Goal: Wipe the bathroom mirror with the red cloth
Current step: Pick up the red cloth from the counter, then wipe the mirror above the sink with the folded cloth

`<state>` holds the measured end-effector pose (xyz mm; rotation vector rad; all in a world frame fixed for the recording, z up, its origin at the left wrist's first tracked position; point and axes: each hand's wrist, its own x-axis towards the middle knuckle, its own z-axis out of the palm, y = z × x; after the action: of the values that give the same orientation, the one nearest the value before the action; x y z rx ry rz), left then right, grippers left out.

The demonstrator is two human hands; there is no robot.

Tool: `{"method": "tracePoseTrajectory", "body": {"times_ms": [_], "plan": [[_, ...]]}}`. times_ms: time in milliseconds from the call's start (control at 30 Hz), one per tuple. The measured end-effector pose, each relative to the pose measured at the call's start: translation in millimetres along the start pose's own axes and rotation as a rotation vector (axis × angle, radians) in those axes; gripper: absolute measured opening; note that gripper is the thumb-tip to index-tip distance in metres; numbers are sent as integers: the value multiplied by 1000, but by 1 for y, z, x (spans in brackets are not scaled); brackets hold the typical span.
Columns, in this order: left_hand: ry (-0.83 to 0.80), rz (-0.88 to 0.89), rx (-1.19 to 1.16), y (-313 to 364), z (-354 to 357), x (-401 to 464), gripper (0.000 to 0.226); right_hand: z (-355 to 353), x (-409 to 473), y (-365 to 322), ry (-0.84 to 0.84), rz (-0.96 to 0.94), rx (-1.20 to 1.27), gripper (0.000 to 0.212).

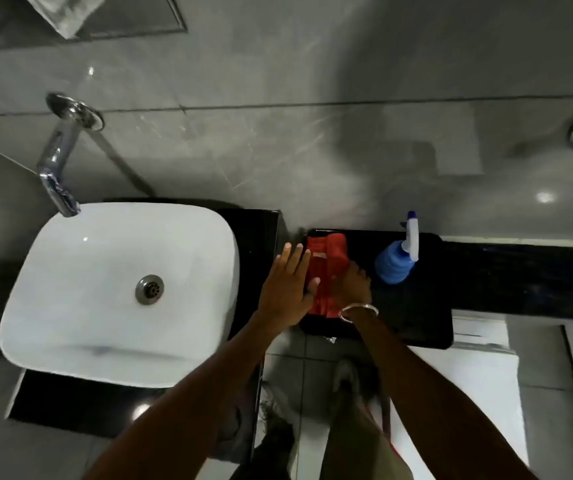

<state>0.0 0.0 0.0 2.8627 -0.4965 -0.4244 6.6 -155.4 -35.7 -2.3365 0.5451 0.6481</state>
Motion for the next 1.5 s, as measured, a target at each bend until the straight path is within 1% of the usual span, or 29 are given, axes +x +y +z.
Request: {"method": "tracePoseTrajectory", "body": {"times_ms": [100, 233, 300, 367, 467, 533, 567, 633, 700, 733, 767, 800, 833, 900, 967, 1033, 1067, 1100, 1133, 1167, 1200, 1267, 1300, 1333, 1367, 1400, 1433, 1467, 1500], "plan": [[-51, -55, -9, -4, 14, 7, 68, 11, 14, -5, 153, 228, 26, 59], [-59, -29, -91, -5, 20, 1, 68, 19, 22, -12, 61, 258, 146, 54], [-32, -2, -142, -4, 10, -1, 67, 13, 21, -16, -4, 234, 249, 53], [25, 8, -263, -3, -7, -2, 66, 1, 15, -26, -31, 197, 342, 49], [137, -58, -600, 1, -43, -7, 61, -25, -13, -57, 37, 93, 405, 46], [216, -119, -866, 1, -75, -12, 56, -50, -41, -84, 132, -8, 412, 46], [229, -127, -1014, -3, -88, -17, 54, -62, -57, -98, 178, -64, 391, 40], [239, -66, -1376, -8, -120, -30, 50, -84, -94, -133, 277, -230, 313, 28], [152, 0, -1862, -8, -152, -38, 46, -97, -137, -174, 322, -425, 241, 24], [167, -27, -1993, -8, -163, -44, 45, -98, -158, -193, 307, -530, 198, 22], [260, -85, -2047, -11, -177, -49, 43, -100, -178, -216, 268, -637, 140, 21], [284, -107, -2165, -16, -186, -53, 46, -102, -192, -232, 208, -731, 65, 22], [308, -81, -2341, -23, -193, -55, 55, -104, -202, -246, 150, -815, -3, 25], [335, -17, -2465, -37, -215, -66, 65, -118, -219, -269, 74, -950, -73, 30], [384, 40, -2528, -44, -242, -74, 65, -135, -232, -285, 124, -1016, 12, 30], [518, 131, -2498, -47, -279, -80, 65, -161, -244, -304, 291, -1083, 142, 26], [589, 106, -2454, -46, -298, -84, 64, -174, -246, -310, 376, -1126, 190, 28], [613, 92, -2493, -50, -317, -85, 60, -192, -248, -322, 462, -1187, 211, 31], [701, 106, -2515, -53, -337, -87, 58, -211, -251, -333, 543, -1210, 215, 35], [841, 203, -2466, -54, -361, -92, 57, -231, -252, -344, 616, -1203, 219, 40], [921, 322, -2444, -55, -389, -94, 55, -252, -255, -355, 676, -1176, 208, 46], [1037, 429, -2398, -44, -460, -102, 51, -293, -266, -378, 783, -1167, 212, 54], [1143, 545, -2275, -36, -493, -108, 52, -310, -269, -386, 827, -1164, 213, 59], [1327, 680, -2123, -29, -524, -108, 54, -329, -275, -397, 888, -1176, 210, 62], [1345, 882, -2130, -22, -559, -111, 54, -348, -282, -409, 950, -1195, 198, 63], [1406, 900, -2093, -19, -583, -114, 55, -359, -284, -416, 1013, -1209, 172, 62], [1422, 853, -2062, -8, -612, -112, 54, -378, -292, -429, 1096, -1236, 151, 60], [1446, 726, -2090, -8, -636, -106, 51, -393, -296, -437, 1165, -1254, 111, 59], [1516, 779, -2060, -2, -660, -105, 50, -414, -303, -450, 1261, -1288, 70, 58]]}}
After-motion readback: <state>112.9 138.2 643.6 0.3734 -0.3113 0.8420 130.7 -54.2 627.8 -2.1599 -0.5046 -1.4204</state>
